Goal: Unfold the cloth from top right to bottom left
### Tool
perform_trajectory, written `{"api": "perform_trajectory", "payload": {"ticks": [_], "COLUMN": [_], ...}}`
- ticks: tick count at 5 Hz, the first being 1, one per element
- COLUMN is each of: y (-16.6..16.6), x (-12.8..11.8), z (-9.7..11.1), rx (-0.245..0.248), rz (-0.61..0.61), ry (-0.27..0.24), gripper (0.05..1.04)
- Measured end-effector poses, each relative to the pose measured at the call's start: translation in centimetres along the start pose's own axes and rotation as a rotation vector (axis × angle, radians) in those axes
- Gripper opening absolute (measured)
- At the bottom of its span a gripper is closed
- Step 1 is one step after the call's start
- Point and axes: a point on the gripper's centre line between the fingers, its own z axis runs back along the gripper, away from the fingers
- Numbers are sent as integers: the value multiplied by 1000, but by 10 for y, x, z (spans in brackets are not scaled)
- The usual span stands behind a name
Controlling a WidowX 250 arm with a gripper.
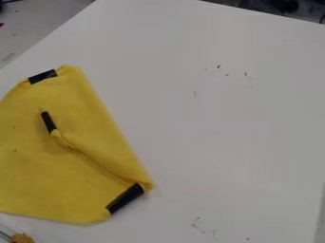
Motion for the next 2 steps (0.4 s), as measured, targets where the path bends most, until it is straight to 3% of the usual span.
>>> {"api": "perform_trajectory", "payload": {"ticks": [2], "y": [0], "x": [0], "z": [0], "rx": [-2], "rz": [-4], "ry": [-1], "gripper": [999]}}
